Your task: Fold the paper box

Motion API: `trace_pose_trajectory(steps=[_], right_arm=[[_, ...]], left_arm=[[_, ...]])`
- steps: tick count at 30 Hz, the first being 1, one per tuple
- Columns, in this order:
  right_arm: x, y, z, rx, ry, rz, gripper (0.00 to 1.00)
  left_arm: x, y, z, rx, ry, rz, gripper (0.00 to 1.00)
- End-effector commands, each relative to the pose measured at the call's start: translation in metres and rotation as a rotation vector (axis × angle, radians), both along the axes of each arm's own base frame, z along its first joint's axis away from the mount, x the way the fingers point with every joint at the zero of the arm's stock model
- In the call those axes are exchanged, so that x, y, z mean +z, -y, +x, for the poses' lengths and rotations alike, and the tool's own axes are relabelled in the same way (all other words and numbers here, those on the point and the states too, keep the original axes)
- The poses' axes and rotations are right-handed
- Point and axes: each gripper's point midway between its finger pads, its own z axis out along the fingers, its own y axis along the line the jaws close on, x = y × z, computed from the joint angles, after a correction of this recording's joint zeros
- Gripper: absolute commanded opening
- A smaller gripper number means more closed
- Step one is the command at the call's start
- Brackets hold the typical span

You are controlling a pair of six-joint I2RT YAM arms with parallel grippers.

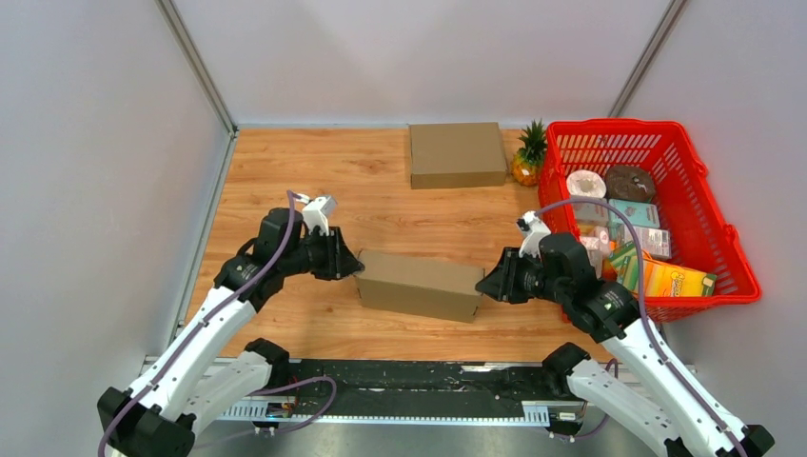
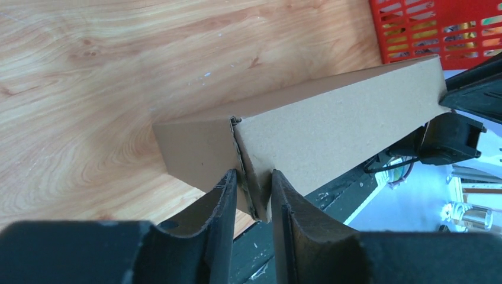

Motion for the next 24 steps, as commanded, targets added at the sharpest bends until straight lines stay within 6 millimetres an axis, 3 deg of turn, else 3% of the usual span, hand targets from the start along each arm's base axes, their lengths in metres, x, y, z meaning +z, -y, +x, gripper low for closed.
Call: trace_pose_trajectory(steps=[1,6,10,13,14,15,18,24], right_arm=[[-0.032,0.011,-0.019,0.001,-0.115,-0.068,0.21],[-0.056,0.022,-0.031,-0.085,-0.28,-0.131,0.11],[-0.053,0.014,-0.042,-0.035,-0.299,-0.073,0.07],[-0.056,0.007,-0.054,0.017,-0.318,-0.016,0.05],[-0.058,0.004,-0.058,0.031,-0.339,0.006,0.05],[-0.066,-0.003,-0.069,0.075,-0.394,0.047,0.05],[-0.076,-0.016,-0.088,0.124,-0.505,0.15,0.08],[-0.095,-0.016,-0.085,0.105,-0.541,0.127,0.12]], left_arm=[[-0.053,-0.022,-0.024,0.017,-0.119,0.125,0.31],[-0.052,-0.03,-0.034,0.059,-0.137,0.125,0.24],[-0.048,-0.035,-0.038,0.123,-0.153,0.109,0.19],[-0.052,-0.026,-0.049,0.154,-0.215,0.008,0.17],[-0.063,-0.024,-0.058,0.156,-0.267,-0.019,0.17],[-0.057,-0.018,-0.059,0.182,-0.272,-0.093,0.17],[-0.065,-0.015,-0.073,0.209,-0.322,-0.181,0.18],[-0.092,-0.03,-0.078,0.321,-0.345,-0.164,0.31]])
